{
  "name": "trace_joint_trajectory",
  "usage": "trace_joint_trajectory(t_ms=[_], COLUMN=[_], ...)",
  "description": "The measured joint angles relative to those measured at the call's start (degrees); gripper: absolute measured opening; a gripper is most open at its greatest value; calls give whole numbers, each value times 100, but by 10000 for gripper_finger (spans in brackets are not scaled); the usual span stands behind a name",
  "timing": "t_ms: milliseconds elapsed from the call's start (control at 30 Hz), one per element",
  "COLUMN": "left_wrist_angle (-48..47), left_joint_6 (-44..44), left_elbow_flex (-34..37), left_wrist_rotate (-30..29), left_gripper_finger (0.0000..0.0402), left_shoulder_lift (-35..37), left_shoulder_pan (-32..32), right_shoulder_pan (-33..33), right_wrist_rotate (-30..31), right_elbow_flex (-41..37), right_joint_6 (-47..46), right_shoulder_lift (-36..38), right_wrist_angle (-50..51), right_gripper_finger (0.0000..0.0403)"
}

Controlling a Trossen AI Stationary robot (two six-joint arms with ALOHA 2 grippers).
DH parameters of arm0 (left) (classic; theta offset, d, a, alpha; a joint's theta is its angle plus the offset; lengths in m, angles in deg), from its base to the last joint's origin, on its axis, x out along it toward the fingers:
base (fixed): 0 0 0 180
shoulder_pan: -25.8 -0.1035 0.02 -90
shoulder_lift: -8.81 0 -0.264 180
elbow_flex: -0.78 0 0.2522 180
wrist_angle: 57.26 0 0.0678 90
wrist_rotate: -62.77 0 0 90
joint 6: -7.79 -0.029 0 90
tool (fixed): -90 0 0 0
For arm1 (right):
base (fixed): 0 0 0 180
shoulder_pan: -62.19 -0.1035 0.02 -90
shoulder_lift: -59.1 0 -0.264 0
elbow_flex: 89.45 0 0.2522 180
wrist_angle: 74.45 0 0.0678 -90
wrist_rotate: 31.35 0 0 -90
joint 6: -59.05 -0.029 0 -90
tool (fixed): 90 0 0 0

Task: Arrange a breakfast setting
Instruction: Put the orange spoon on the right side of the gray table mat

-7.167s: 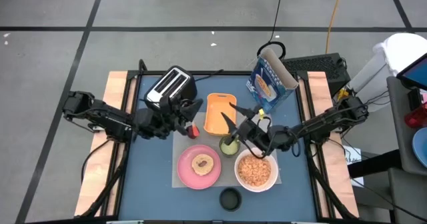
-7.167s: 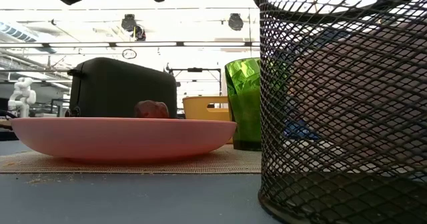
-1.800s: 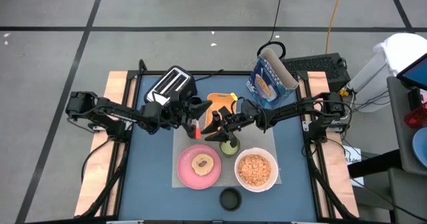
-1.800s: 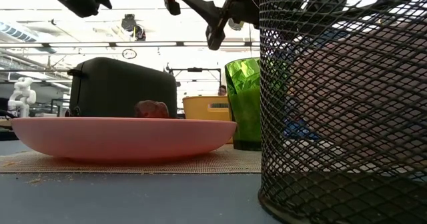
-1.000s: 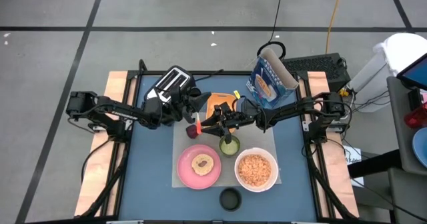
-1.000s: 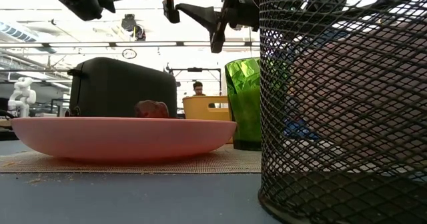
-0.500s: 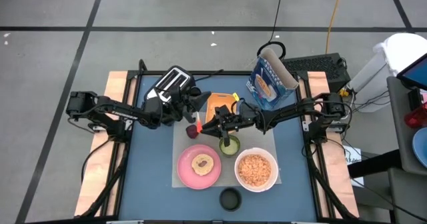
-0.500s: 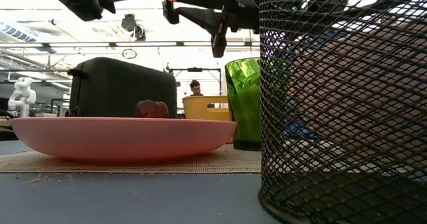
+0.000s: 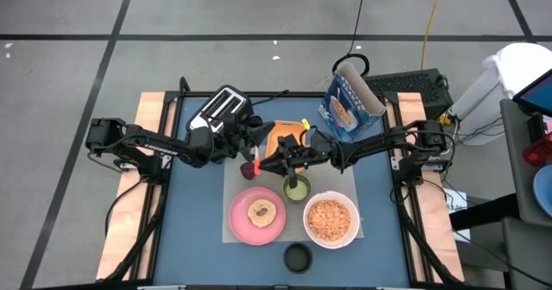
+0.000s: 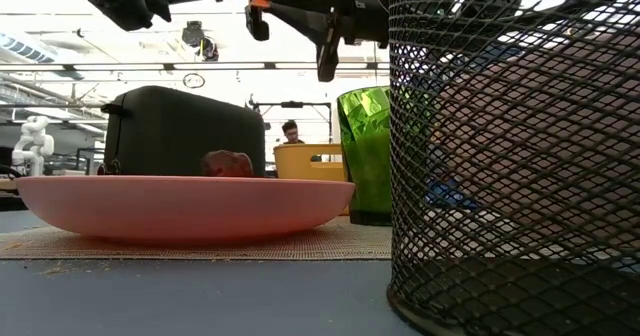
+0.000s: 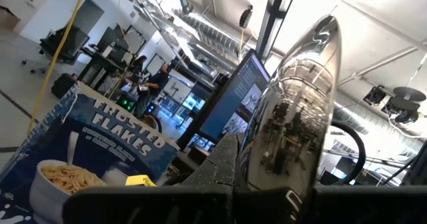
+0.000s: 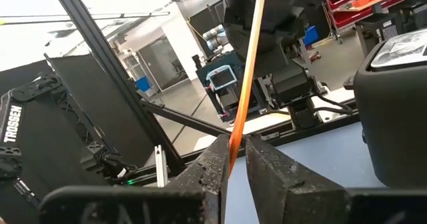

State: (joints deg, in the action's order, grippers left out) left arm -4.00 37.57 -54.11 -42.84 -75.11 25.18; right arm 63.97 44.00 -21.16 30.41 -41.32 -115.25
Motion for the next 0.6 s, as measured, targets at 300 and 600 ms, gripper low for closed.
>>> trace_joint_trajectory(t_ms=[300, 600], left_wrist_angle=[0, 2], left_joint_6=[17, -4], left_elbow_flex=[0, 0], left_wrist_rotate=[4, 35], left_gripper_finger=[6, 6], left_shoulder_lift=[0, 0], left_shoulder_pan=[7, 11], right_shoulder_pan=[0, 2], right_wrist_rotate=[-28, -37], right_elbow_flex=[0, -2], right_joint_6=[138, 219], right_shoulder_lift=[0, -1], right_wrist_angle=[15, 20], right_gripper_finger=[23, 7])
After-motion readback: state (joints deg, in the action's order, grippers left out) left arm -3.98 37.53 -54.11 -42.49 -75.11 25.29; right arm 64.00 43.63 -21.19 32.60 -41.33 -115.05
